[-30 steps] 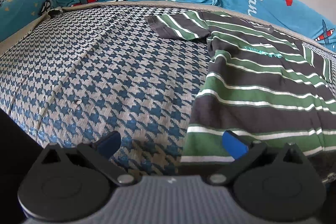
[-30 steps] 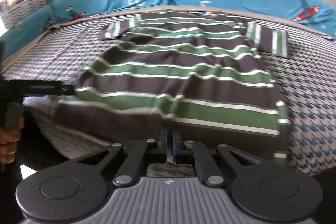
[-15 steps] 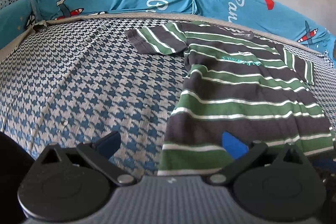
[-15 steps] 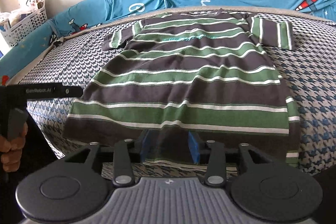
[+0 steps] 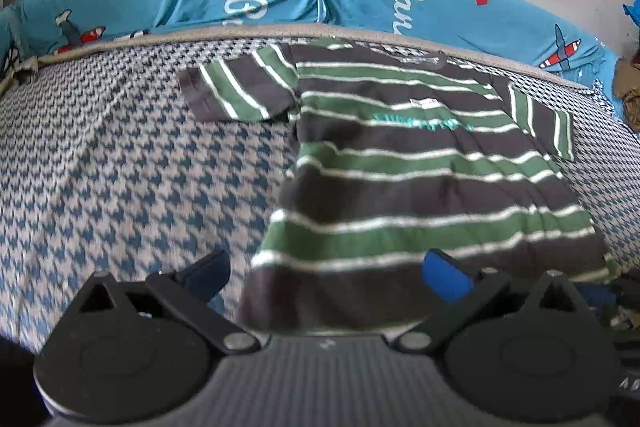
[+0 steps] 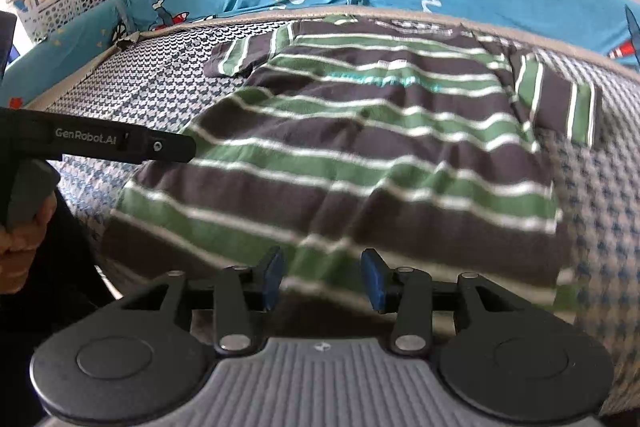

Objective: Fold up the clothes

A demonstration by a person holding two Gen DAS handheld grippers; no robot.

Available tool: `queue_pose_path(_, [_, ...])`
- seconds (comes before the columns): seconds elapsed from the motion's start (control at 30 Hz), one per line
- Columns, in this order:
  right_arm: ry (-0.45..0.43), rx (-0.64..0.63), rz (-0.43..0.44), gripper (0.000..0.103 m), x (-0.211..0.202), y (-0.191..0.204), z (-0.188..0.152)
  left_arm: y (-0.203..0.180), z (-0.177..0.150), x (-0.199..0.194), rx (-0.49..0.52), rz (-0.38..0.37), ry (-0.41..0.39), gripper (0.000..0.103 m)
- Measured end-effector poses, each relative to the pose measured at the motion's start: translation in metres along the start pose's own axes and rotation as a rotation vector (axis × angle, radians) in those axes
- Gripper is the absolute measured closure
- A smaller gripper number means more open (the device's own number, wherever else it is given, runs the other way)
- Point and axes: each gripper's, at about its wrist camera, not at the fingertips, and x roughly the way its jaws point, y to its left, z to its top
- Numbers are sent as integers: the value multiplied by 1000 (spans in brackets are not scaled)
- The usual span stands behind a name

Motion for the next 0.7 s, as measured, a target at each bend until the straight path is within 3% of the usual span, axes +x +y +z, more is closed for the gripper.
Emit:
queue_pose_path(0.17, [20, -53, -60, 61, 15, -18, 26, 3, 19, 15, 1, 46, -11, 0])
queue_pose_path(0.47, [-15, 62, -77, 61, 33, -61, 67, 1, 55, 39, 12, 57, -31, 0])
queue_pose_path(0.7, [-99, 166, -171, 61, 35, -106, 92, 2, 78, 65, 3, 72, -41, 0])
